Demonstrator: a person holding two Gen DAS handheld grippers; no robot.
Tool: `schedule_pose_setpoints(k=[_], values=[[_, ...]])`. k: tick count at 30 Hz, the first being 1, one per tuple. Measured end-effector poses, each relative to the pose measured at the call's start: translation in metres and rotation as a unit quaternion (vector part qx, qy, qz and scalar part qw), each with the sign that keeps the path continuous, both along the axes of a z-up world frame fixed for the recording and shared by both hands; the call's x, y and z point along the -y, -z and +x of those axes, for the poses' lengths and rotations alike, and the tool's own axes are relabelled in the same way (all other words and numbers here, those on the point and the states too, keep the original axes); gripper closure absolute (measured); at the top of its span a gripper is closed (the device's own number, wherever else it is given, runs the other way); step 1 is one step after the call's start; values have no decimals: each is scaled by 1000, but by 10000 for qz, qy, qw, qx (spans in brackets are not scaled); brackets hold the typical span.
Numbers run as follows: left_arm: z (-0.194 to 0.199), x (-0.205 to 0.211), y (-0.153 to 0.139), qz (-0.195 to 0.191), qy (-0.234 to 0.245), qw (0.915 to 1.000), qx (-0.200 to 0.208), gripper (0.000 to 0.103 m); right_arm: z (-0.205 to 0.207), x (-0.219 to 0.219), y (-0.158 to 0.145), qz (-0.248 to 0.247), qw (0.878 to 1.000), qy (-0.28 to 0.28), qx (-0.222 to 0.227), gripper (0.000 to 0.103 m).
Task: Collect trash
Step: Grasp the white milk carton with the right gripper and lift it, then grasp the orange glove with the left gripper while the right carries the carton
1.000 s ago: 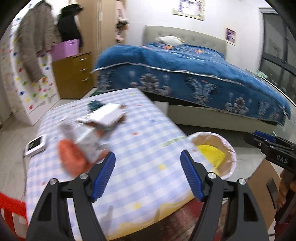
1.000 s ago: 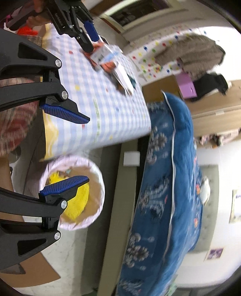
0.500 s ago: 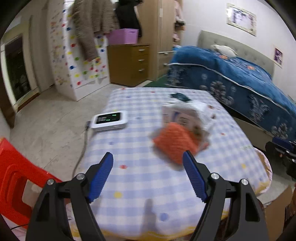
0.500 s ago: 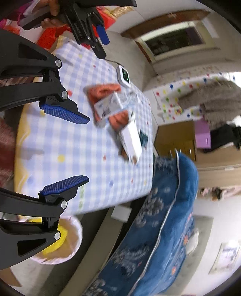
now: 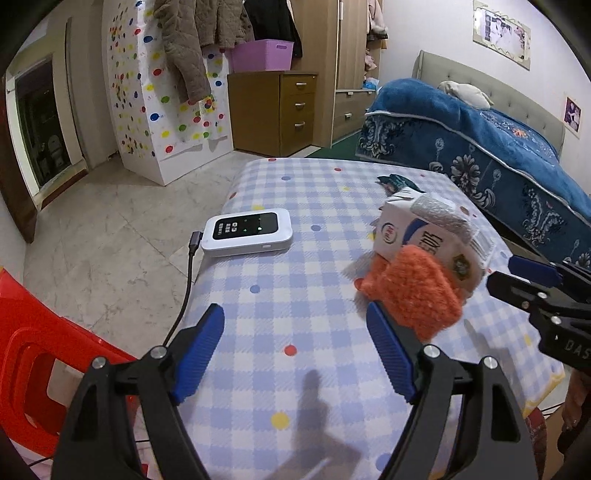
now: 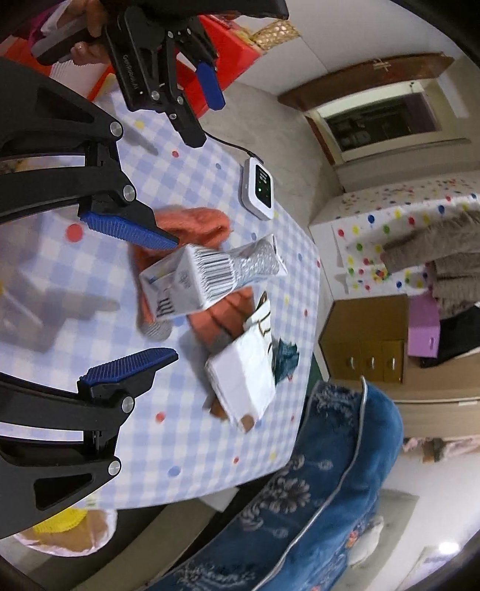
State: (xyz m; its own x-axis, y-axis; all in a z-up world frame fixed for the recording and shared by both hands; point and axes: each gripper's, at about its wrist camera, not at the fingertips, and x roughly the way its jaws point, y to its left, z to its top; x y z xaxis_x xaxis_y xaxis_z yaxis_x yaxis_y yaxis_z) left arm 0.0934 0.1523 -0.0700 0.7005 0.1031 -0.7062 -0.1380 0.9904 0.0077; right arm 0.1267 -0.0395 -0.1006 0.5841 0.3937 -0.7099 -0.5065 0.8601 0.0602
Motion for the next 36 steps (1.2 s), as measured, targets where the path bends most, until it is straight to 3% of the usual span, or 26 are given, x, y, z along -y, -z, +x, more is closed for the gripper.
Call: schedule_pose_setpoints(k=[6, 7, 13, 21, 28, 32, 36], values=[[2, -1, 1, -83, 12, 10000, -39, 25, 14, -19, 9, -123, 9998, -124, -29, 49], [1, 0, 1, -94, 33, 9999, -42, 25, 15, -20, 10, -123, 9998, -138, -50, 60], [-6, 11, -1, -77, 183, 9998, -36, 25, -2, -10, -5, -11, 9996, -117, 261, 65], [-12, 43, -3, -107, 516, 9986, -64, 23, -30, 54, -43, 137, 9956, 640, 676, 66], [-10, 61, 9, -70, 568, 9981, -241, 23, -46, 111, -27, -142, 9884, 1396, 577, 66], [2, 59, 24, 220, 449, 9978, -435, 23, -49, 128, -16, -24, 9874, 1519, 438, 65], [15, 54, 30, 202, 493, 9973, -513, 23, -51, 134, -14, 52, 9867, 1571, 422, 65]])
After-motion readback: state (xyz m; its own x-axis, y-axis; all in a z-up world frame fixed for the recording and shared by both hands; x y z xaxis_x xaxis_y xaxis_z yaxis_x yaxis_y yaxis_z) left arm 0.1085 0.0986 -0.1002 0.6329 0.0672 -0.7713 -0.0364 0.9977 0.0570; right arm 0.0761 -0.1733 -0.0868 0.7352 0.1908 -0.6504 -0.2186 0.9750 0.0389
